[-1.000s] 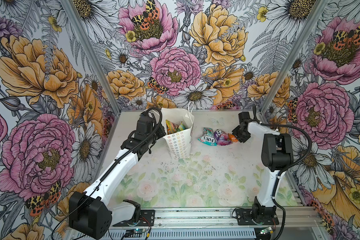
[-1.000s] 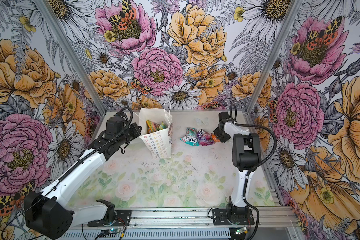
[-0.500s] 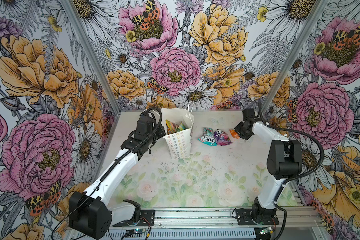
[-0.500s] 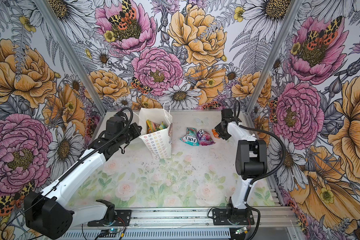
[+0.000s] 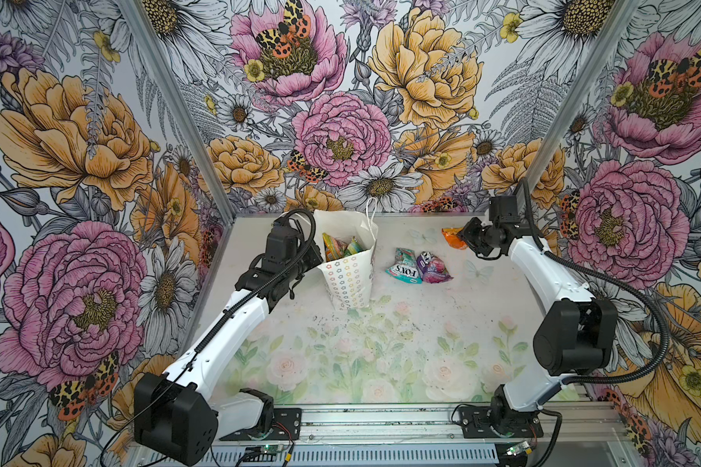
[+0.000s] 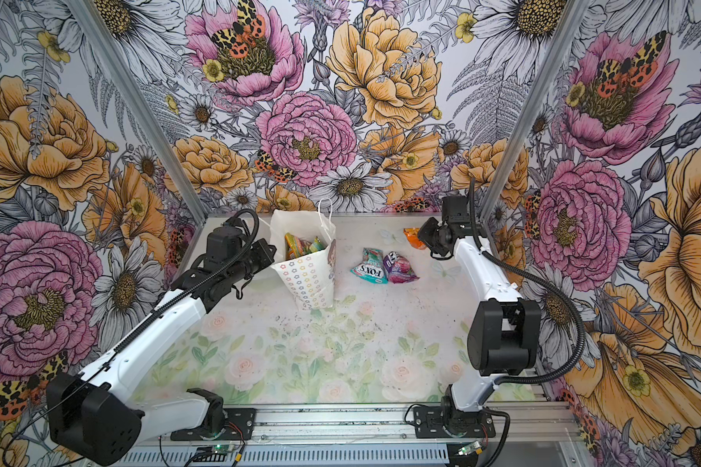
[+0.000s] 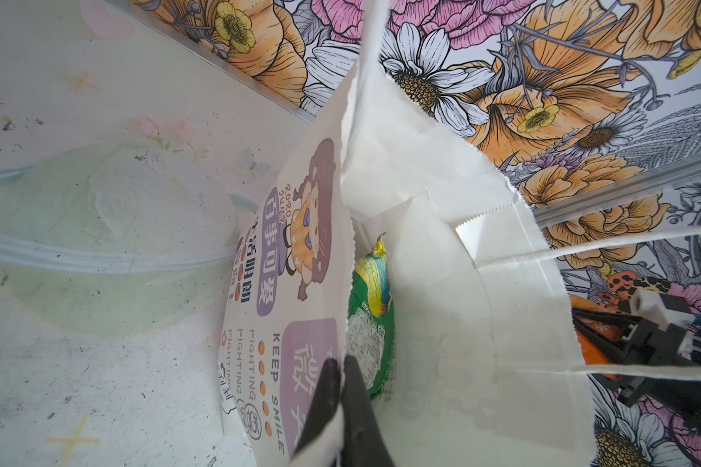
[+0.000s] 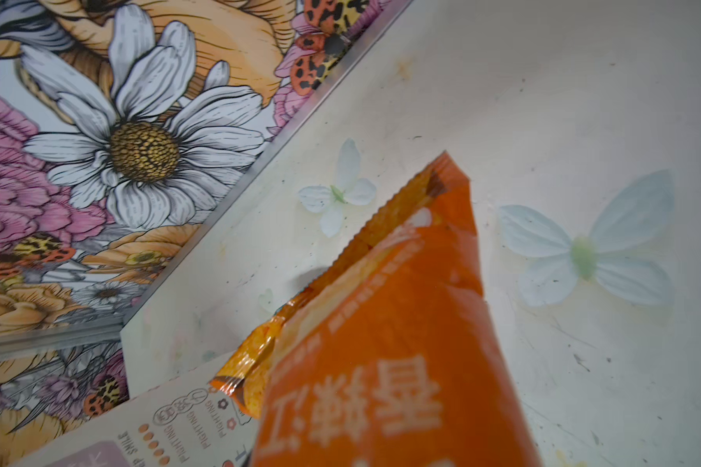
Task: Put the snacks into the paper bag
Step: 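Lift the orange packet with the right gripper off the table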
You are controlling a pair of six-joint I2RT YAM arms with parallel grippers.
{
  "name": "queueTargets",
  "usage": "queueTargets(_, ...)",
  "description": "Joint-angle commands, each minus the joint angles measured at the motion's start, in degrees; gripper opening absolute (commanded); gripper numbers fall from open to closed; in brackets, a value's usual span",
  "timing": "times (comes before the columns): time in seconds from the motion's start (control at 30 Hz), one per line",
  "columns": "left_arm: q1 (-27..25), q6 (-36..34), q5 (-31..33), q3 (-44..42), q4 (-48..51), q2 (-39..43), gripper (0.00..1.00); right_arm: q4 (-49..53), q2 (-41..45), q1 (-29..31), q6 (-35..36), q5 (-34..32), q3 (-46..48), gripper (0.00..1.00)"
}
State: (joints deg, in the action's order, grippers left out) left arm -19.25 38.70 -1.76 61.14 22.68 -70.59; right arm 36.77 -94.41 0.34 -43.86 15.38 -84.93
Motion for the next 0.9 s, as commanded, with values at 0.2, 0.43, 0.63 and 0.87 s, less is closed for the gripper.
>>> queueTargets(0.2, 0.5, 0.2, -0.4, -0.5, 0.4, 2.0, 0.0, -6.8, 8.5, 5.1, 7.2, 7.8, -4.5, 0.12)
queueTargets(0.43, 0.5, 0.1, -0.5, -0.7, 0.4, 2.5, 0.0, -8.0, 14.0, 12.4, 14.6, 5.1, -8.1, 0.11)
queueTargets(0.63, 0.5, 0.1, -0.5, -0.7, 0.4, 2.7, 0.0, -9.0, 16.9, 19.7, 21.4, 1.2, -9.8, 0.1)
queueTargets(0.87, 0.5, 0.0, -0.8, -0.7, 0.3, 2.8, 0.0, -9.3, 15.7, 28.1, 26.2, -2.4, -13.7, 0.1)
